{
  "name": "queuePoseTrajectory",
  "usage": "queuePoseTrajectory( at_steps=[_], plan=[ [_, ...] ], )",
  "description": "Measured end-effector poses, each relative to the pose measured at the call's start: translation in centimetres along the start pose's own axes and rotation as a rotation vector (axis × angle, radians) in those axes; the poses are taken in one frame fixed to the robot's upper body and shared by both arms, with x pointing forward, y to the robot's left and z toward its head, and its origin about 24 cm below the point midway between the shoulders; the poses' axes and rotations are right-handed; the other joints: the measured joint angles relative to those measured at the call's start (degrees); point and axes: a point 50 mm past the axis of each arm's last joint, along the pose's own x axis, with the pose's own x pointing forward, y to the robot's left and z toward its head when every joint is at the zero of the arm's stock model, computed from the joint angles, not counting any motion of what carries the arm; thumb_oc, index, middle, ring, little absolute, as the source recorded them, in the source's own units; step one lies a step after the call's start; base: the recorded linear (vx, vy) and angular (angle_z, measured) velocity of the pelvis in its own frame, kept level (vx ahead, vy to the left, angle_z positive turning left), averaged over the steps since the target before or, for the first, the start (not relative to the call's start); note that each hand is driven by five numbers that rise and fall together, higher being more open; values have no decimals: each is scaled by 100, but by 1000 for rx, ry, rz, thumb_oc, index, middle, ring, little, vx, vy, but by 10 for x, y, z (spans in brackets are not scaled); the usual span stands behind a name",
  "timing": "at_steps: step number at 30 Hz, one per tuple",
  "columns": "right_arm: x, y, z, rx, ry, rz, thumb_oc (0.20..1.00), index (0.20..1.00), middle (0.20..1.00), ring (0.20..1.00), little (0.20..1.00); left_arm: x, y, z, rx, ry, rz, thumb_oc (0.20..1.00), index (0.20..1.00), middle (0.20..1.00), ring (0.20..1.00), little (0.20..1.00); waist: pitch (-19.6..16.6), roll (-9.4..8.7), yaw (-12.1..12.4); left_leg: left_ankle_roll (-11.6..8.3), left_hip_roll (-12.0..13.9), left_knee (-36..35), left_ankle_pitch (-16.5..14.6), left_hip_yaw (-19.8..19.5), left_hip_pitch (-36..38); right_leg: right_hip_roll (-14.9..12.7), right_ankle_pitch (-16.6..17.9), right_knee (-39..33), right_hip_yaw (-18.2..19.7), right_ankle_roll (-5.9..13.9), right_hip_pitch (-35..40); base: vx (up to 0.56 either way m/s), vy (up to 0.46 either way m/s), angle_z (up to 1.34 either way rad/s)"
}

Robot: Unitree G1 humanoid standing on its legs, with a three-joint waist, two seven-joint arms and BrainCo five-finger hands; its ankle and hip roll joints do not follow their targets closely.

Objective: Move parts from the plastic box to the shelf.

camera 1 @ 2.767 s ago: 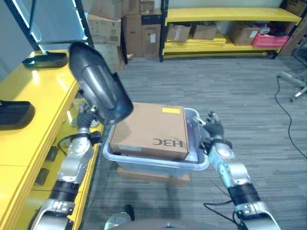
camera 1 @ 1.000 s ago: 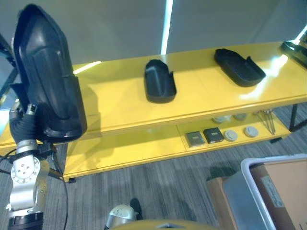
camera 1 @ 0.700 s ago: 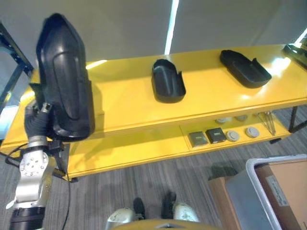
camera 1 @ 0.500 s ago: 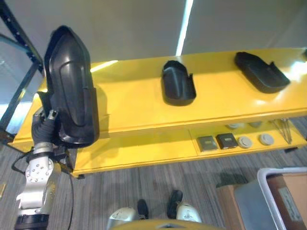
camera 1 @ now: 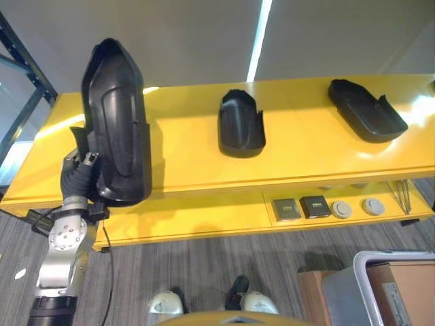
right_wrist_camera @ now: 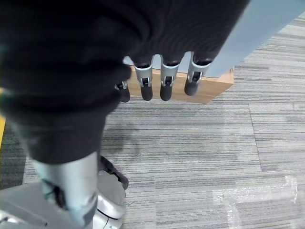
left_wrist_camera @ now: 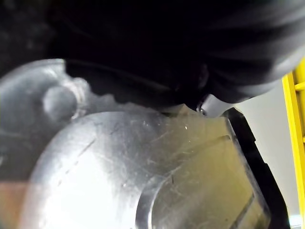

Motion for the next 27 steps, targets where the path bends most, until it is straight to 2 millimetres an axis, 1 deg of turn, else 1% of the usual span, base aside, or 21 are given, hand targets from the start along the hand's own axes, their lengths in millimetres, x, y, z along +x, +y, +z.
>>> queuePoseTrajectory(
  at_steps=[1,2,3,4,5,6,7,8,9,10,11,12,13,15,16,19,20,22,25,27],
  plan=[
    [0,-5,1,6,-1,-12,1000,1000,1000,1000,1000,1,-3,-1,-4,3,-14,200,200,200,200,200,42,69,-65,-234,243,-23,195,14,1,-43,-25,24,-8,40,-17,-22,319,16],
    [0,-10,0,26,3,-23,1000,1000,1000,1000,1000,3,-8,-2,-6,7,-30,200,200,200,200,200,57,119,-110,-229,425,29,322,52,21,-157,-28,84,-13,91,-84,-21,335,14],
    [0,-16,0,58,8,-35,1000,1000,1000,1000,1000,5,-11,-4,-9,12,-40,200,200,200,200,200,59,147,-143,-206,544,139,315,102,39,-323,49,111,-5,206,-142,2,379,2],
    [0,-21,3,65,-1,-45,1000,1000,1000,1000,1000,5,-13,-4,-6,13,-47,200,200,200,200,200,42,196,-157,-145,489,62,285,211,66,-446,108,205,-17,305,-208,27,383,12],
    [0,-31,2,70,1,-71,1000,1000,1000,1000,1000,7,-17,-3,11,2,-60,200,200,200,200,200,41,379,-360,-179,229,-148,263,150,156,-680,336,285,37,639,-284,42,405,9],
    [0,-32,5,81,-11,-76,1000,1000,1000,1000,1000,10,-17,-2,33,-6,-66,200,200,200,200,200,113,310,-324,-372,30,-228,341,121,221,-892,402,340,41,679,-292,54,275,7],
    [1,-25,2,91,2,-57,1000,1000,1000,1000,1000,11,-16,-3,43,4,-66,200,200,200,200,200,100,254,-289,-304,-153,-299,265,171,237,-1010,324,202,108,788,-287,55,221,-15],
    [1,-9,1,113,7,-13,1000,1000,1000,1000,1000,12,-12,-3,76,10,-63,200,200,200,200,200,95,246,-261,-213,-304,-381,237,235,246,-1025,216,332,135,921,-312,50,219,-13],
    [0,1,-1,119,8,14,1000,1000,1000,1000,1000,13,-9,-1,103,4,-63,200,200,200,200,200,73,203,-219,-148,-398,-475,260,265,317,-970,211,573,134,930,-317,34,169,-6],
    [0,10,-7,119,24,36,1000,1000,1000,1000,1000,14,-5,2,131,-2,-61,200,200,200,200,200,21,105,-203,-67,-536,-505,354,278,317,-888,259,557,205,796,-275,19,118,5],
    [-1,13,-8,117,23,41,1000,1000,1000,1000,1000,15,-3,2,140,-4,-57,200,200,200,200,200,21,107,-212,-29,-594,-529,366,270,327,-893,447,462,261,794,-224,16,117,-3],
    [-1,21,-9,114,23,59,1000,1000,1000,1000,1000,17,5,7,179,-11,-46,200,200,200,200,200,6,75,-147,44,-686,-526,323,344,339,-920,666,262,262,782,-190,12,96,-3],
    [-2,24,-10,97,19,62,1000,1000,1000,1000,1000,19,8,10,191,-17,-40,200,200,200,200,200,1,68,-162,57,-712,-529,315,337,340,-919,761,157,255,776,-139,11,78,-8],
    [-2,26,-10,68,14,65,1000,1000,1000,1000,1000,21,11,12,207,-21,-32,200,200,200,200,200,-18,36,-161,62,-729,-537,310,348,338,-919,784,75,216,787,-113,0,0,0],
    [-2,25,-8,64,6,61,1000,1000,1000,1000,1000,23,11,12,209,-9,-31,200,200,200,200,200,-24,26,-180,58,-712,-533,311,336,343,-880,782,-13,144,790,-41,31,4,-2],
    [-1,16,-6,32,-1,36,1000,1000,1000,1000,1000,23,14,4,226,36,-22,200,200,200,200,200,-41,48,-224,4,-623,-549,313,358,424,-750,753,-121,147,826,77,57,-22,-7],
    [-1,10,-6,-5,-4,21,1000,1000,1000,1000,1000,25,14,1,238,70,-13,200,200,200,200,200,-80,56,-271,-55,-527,-601,285,376,429,-649,696,-242,134,882,136,47,-24,-10],
    [-1,0,-6,-28,-5,0,1000,1000,1000,1000,1000,30,14,0,243,99,-4,200,200,200,200,200,-108,73,-332,-106,-482,-708,362,396,474,-547,696,-303,133,880,131,38,-31,-7],
    [-1,-10,-4,-48,-11,-24,1000,1000,1000,1000,1000,43,14,-5,249,144,59,200,200,200,200,200,-127,106,-406,-95,-389,-735,478,431,508,-437,716,-357,143,820,123,19,-37,-7],
    [-2,-11,0,-67,-27,-24,1000,1000,1000,1000,1000,52,18,-13,242,201,130,200,200,200,200,200,-157,112,-509,-124,-314,-730,515,476,512,-340,721,-371,163,755,98,15,-42,-13]
  ],
)
